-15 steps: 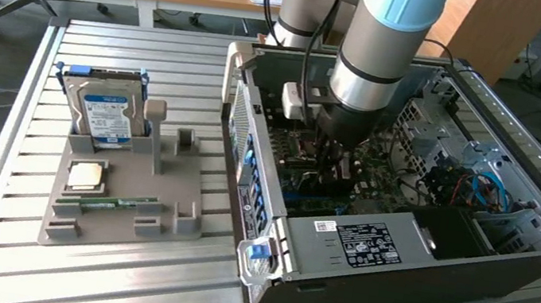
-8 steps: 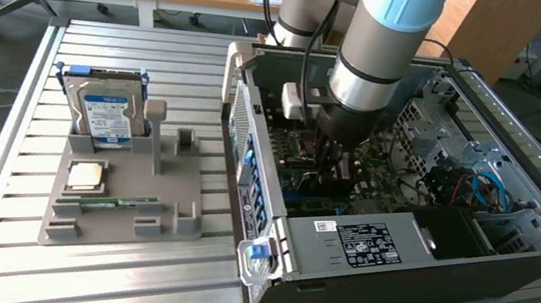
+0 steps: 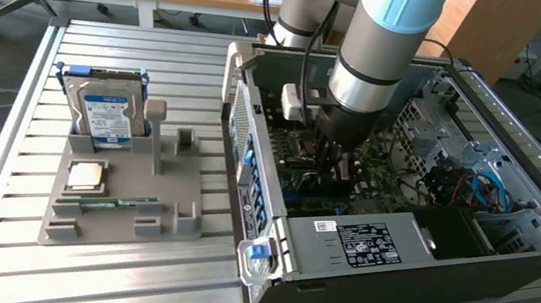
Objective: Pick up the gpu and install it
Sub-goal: 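Insert the gpu into the slot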
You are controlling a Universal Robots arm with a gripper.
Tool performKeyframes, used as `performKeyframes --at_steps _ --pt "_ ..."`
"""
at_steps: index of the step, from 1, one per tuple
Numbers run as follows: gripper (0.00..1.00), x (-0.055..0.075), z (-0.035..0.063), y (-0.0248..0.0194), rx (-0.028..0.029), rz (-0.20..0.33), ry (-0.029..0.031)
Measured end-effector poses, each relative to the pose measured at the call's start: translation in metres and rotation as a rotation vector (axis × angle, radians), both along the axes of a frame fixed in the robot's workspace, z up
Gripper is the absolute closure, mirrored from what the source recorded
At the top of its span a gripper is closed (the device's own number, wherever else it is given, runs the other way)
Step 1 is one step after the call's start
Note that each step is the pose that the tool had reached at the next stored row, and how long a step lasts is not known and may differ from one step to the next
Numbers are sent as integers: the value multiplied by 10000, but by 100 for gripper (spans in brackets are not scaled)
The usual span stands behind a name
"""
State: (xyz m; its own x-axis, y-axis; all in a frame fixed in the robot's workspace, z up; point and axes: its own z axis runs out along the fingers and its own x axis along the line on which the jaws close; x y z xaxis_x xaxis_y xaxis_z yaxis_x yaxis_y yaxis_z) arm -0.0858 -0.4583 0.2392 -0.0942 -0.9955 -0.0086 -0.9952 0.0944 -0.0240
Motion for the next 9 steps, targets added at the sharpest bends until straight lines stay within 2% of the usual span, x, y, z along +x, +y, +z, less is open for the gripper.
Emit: performKeyframes --at_steps 9 --pt "73 -23 -2 0 5 1 -12"
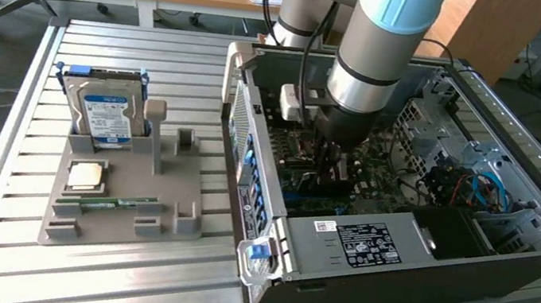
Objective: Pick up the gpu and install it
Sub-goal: 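Insert the gpu into the slot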
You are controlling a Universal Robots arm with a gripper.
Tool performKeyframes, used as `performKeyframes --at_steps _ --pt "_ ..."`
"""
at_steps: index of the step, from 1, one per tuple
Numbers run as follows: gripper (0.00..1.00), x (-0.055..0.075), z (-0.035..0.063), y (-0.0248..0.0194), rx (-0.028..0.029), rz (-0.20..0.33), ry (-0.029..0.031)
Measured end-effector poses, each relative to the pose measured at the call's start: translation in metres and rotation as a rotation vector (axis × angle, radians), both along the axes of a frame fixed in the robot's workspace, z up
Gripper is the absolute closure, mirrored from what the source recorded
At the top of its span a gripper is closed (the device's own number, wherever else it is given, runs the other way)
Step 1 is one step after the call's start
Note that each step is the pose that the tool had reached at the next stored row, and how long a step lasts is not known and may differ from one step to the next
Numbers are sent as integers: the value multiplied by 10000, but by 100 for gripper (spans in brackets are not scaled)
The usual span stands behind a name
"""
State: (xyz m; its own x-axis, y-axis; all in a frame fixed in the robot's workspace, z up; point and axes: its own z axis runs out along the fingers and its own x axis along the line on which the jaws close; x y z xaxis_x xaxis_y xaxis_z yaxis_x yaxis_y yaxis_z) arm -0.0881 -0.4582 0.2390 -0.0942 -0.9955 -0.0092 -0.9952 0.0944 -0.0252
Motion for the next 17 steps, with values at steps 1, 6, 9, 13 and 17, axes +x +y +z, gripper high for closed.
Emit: performKeyframes --at_steps 1,6,9,13,17 --pt "73 0 0 0 -1 1 1" --pt "73 -2 2 0 -5 0 2" --pt "73 -7 0 1 3 -11 13" --pt "67 -2 2 0 -5 -1 3" --pt "60 -2 2 0 -4 -1 2"
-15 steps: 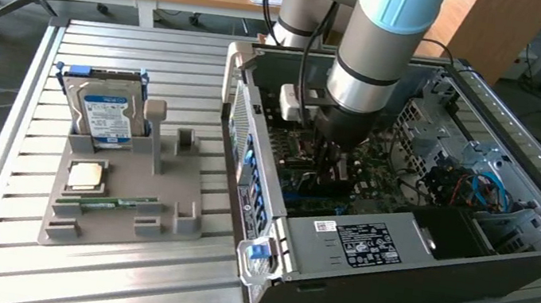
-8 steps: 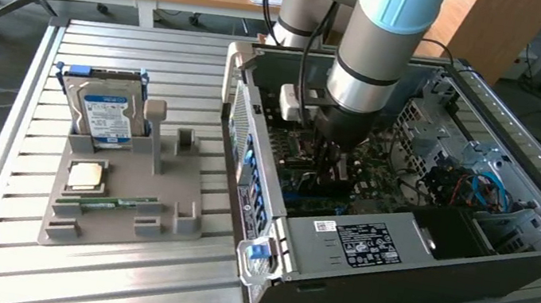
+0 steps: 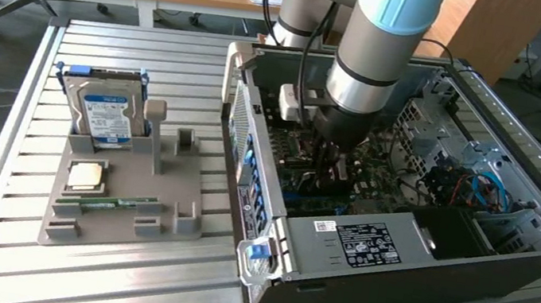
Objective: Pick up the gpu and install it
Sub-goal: 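Insert the gpu into the slot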
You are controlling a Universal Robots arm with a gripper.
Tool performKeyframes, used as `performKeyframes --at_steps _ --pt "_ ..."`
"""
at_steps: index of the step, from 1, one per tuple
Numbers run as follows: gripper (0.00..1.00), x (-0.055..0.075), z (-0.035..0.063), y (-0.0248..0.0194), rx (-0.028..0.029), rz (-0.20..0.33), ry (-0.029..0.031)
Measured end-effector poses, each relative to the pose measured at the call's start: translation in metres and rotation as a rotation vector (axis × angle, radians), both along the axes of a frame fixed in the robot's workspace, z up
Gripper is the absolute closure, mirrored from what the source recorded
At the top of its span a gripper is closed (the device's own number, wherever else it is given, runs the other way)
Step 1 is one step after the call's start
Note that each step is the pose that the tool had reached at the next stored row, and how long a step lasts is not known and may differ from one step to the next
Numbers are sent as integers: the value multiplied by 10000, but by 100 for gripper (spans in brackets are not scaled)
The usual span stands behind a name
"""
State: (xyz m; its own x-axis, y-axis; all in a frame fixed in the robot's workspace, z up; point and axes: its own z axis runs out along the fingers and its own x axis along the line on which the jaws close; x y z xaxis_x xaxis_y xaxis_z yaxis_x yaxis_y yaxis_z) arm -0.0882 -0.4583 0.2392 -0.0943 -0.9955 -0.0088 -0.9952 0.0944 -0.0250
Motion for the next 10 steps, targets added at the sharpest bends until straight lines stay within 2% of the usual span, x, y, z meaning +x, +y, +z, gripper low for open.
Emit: performKeyframes --at_steps 3,10 --pt "60 0 16 0 -3 0 2" --pt "60 0 145 0 -1 0 0"
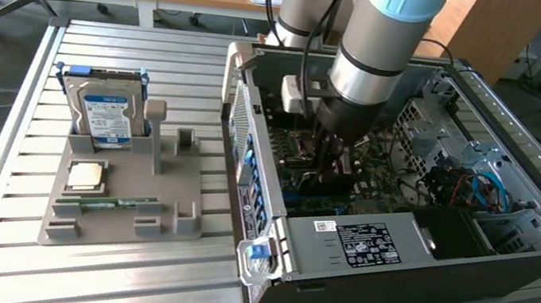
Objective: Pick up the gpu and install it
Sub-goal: 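Insert the gpu into the slot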
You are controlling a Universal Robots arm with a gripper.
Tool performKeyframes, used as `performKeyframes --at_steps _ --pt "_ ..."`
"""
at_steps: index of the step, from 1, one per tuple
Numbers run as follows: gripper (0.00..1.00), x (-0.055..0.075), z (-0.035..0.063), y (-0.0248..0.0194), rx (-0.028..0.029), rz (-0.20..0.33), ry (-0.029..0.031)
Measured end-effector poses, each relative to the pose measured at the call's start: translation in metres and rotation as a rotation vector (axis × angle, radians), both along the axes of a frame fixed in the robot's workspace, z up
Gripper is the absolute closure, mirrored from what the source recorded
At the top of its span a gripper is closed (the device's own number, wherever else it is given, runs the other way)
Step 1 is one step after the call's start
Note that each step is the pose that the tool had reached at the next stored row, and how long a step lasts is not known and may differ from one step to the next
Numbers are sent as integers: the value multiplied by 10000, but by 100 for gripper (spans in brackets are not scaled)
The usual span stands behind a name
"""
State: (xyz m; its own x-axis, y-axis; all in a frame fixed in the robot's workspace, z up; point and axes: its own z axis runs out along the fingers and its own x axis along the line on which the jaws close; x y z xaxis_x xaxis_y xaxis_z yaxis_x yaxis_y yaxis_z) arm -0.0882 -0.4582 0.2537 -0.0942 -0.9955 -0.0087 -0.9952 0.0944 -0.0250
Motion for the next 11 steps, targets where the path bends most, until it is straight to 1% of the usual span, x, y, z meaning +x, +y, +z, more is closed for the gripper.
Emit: performKeyframes --at_steps 8,11 --pt "60 0 193 0 0 0 1" --pt "60 0 221 0 0 1 1"
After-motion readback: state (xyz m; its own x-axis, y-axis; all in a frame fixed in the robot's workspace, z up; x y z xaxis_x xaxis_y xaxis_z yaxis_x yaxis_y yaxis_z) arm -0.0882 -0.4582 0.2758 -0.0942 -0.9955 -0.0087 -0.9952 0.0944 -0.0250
